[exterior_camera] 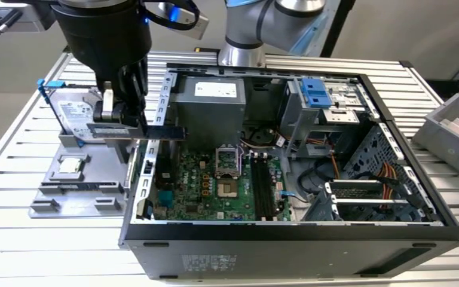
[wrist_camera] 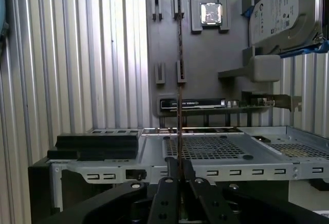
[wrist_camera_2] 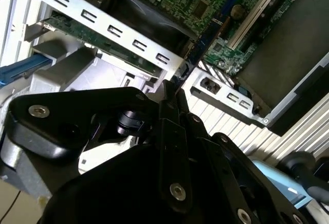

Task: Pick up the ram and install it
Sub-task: 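Pick up the ram and move it above insertion slot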

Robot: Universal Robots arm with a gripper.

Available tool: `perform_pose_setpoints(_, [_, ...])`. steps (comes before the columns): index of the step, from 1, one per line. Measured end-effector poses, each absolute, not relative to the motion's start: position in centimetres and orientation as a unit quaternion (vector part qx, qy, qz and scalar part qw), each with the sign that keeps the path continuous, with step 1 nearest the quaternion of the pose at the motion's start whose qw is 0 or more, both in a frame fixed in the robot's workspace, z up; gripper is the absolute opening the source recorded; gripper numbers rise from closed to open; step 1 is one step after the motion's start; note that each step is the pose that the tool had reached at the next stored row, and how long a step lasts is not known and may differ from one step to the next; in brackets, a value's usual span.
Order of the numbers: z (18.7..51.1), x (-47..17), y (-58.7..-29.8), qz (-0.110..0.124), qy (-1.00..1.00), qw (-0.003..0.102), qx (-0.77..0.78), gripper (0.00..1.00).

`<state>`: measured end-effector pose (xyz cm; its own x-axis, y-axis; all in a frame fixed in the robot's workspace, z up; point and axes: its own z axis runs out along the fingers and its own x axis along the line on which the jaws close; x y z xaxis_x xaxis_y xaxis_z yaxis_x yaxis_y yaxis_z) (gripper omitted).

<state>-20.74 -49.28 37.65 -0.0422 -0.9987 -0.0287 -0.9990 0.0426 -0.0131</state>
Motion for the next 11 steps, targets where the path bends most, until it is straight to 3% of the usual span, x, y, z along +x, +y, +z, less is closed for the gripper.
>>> perform_pose_setpoints(11, [37.7, -19.6, -49.3, 0.005, 0.722, 0.015, -0.692, 0.0])
